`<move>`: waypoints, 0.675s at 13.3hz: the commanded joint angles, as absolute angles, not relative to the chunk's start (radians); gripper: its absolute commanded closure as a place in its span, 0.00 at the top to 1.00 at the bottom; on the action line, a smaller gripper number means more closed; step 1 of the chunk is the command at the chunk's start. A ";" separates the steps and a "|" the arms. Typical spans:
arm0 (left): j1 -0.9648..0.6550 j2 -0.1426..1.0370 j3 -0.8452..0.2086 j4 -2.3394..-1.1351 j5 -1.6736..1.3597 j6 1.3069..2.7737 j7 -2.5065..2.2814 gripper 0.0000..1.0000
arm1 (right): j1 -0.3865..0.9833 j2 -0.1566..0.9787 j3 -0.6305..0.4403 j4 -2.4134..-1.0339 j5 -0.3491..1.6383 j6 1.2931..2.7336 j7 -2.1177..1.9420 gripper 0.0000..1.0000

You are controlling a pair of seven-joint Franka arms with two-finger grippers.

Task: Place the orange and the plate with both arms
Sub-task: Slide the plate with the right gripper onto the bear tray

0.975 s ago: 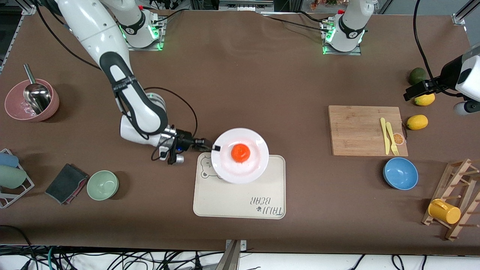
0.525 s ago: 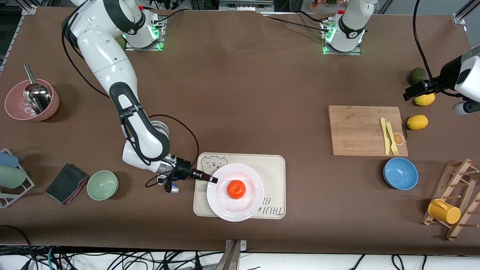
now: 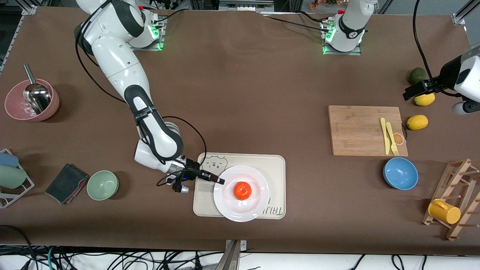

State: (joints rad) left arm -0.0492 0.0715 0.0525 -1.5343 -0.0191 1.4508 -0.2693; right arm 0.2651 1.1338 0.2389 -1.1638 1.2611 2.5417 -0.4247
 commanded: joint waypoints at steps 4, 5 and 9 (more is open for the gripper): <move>-0.048 0.066 0.054 -1.534 -0.043 1.440 -0.252 1.00 | 0.241 1.073 0.213 -1.137 0.972 2.456 -0.346 1.00; -0.048 0.064 0.054 -1.534 -0.043 1.440 -0.252 1.00 | 0.241 1.054 0.180 -1.135 0.868 2.385 -0.318 1.00; -0.048 0.064 0.054 -1.532 -0.043 1.440 -0.252 1.00 | 0.230 0.947 0.109 -1.141 0.562 2.118 -0.290 1.00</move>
